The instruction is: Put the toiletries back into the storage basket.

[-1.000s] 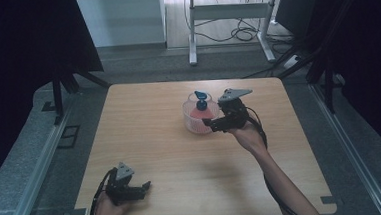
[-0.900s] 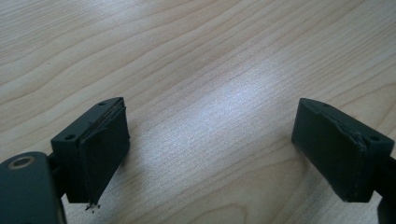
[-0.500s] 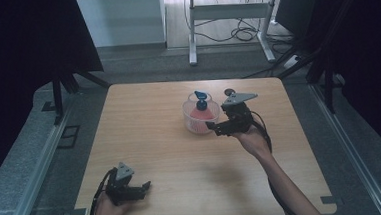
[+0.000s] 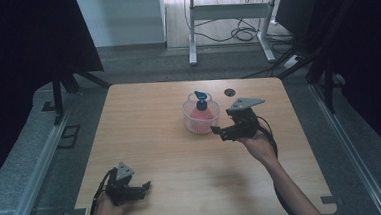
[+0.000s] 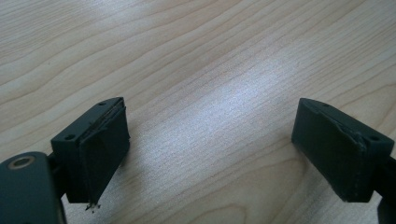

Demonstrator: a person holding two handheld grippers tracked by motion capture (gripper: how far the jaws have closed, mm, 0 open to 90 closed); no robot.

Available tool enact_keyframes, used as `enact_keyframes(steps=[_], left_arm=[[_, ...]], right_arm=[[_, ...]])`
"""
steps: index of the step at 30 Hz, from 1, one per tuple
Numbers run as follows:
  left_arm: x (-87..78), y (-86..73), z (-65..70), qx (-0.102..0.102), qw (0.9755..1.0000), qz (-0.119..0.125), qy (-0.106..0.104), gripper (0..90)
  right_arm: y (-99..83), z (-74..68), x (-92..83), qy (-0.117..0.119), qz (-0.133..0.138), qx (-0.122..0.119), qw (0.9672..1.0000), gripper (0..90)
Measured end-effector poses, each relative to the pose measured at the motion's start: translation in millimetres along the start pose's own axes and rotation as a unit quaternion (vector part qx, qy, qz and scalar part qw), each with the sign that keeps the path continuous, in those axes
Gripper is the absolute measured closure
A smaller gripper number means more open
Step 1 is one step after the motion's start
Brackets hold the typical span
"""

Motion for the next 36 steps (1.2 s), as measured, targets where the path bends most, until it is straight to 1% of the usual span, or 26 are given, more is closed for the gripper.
enact_keyframes(steps=[5, 13, 17, 27, 36], left_arm=[[0.0, 0.0, -0.1, 0.0, 1.0, 0.0, 0.0, 10.7], [0.0, 0.1, -0.1, 0.001, 1.0, 0.0, 0.0, 10.7], [0.2, 0.1, 0.2, -0.002, 1.0, 0.002, 0.0, 10.7], [0.2, 0.1, 0.4, -0.003, 1.0, 0.002, 0.0, 10.7], [0.4, 0.1, 0.9, -0.005, 1.0, 0.002, -0.001, 10.7]], right_arm=[[-7.5, -0.3, -2.5, 0.002, -0.004, 0.002, 1.0, 12.3], [-18.6, 1.5, -7.3, -0.006, -0.007, 0.002, 1.0, 10.8], [-23.8, 0.8, -10.6, -0.005, -0.008, 0.005, 0.9999, 10.5], [-36.6, -0.8, -19.4, -0.01, -0.009, 0.002, 0.9999, 9.5], [-53.7, 1.2, -27.0, -0.017, -0.011, 0.01, 0.9998, 7.7]])
Point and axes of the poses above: each handheld gripper's, and its own axes: x roughly forward along the jaws, y roughly out of its top, z roughly to its right, the point moved 2 cm from there along x, roughly forward along the jaws, and after that the axes turned 9 degrees about -z, right-handed, at the moved point
